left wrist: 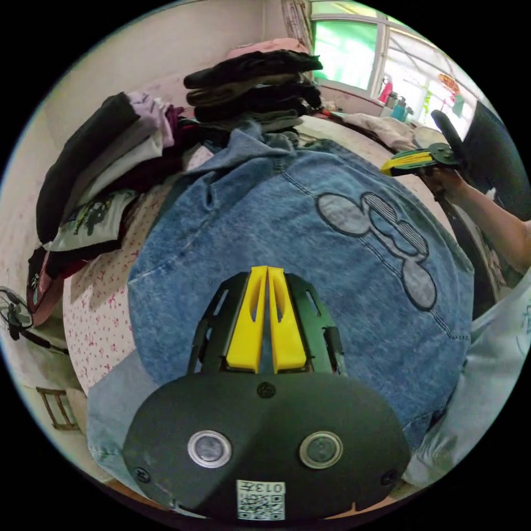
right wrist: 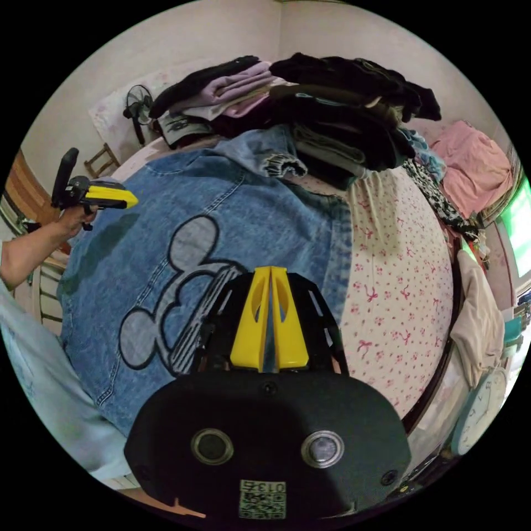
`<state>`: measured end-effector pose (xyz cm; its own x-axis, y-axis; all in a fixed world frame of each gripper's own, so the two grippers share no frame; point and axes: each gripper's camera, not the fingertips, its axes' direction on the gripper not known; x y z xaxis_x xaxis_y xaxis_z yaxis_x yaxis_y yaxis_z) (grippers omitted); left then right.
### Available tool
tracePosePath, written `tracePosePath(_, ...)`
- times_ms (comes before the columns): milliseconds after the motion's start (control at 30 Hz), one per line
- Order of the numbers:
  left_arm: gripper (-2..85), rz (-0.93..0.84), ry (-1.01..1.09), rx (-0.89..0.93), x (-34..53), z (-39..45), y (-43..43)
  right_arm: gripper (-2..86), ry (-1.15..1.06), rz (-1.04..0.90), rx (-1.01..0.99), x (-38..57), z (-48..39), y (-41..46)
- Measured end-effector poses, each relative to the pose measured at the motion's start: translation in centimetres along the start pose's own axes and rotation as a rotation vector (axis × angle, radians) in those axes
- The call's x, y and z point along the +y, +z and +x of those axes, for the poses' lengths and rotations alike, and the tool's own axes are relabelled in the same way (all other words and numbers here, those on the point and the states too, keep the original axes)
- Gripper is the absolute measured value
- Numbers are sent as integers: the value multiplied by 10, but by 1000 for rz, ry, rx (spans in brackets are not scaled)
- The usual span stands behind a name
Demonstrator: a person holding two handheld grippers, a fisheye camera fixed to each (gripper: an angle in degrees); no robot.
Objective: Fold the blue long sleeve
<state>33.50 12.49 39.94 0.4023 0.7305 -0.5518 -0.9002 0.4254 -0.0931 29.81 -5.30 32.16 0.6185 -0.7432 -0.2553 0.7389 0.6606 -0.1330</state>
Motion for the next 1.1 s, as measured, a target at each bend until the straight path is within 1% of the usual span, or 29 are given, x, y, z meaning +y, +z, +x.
tracePosePath(67,-3,-9,4,22,13,20,1,9,7,-12,-63,32,-26,-6)
tracePosePath(167,-3,-62,-33,32,31,33,10,12,55,-50,-45,71,-47,-11)
tracePosePath(200,-3,-25,-46,32,38,32,9,12,67,-75,-28,78,-49,-11)
tracePosePath(233,-3,-12,-68,62,42,28,8,9,84,-149,43,91,-53,-8)
tracePosePath(300,-3,-38,-116,97,42,21,5,3,124,-141,113,110,-54,-17)
tracePosePath(333,-3,-40,-103,76,43,22,-3,0,169,-202,168,119,-50,-22)
tracePosePath(400,-3,-30,-24,97,47,30,-18,-1,195,-156,176,134,-51,-43)
tracePosePath(433,-3,-40,25,137,52,37,-27,-1,188,-106,141,145,-55,-58)
tracePosePath(533,-3,-83,141,209,76,64,-50,6,89,-53,-2,176,-79,-85)
tracePosePath(600,-2,-117,191,205,96,82,-62,11,57,-28,-92,197,-95,-97)
tracePosePath(667,-1,-141,215,208,118,97,-75,23,45,-19,-235,226,-116,-110)
tracePosePath(700,0,-156,215,216,132,106,-83,28,37,-20,-256,232,-122,-113)
tracePosePath(767,3,-170,213,241,151,118,-94,51,-19,-60,-282,255,-148,-122)
tracePosePath(933,29,-262,269,208,193,151,-118,74,-142,-164,-330,283,-190,-128)
tracePosePath(1033,55,-312,319,161,205,167,-121,80,-196,-207,-274,292,-203,-125)
tracePosePath(1100,68,-311,320,158,207,176,-121,81,-223,-205,-234,294,-208,-124)
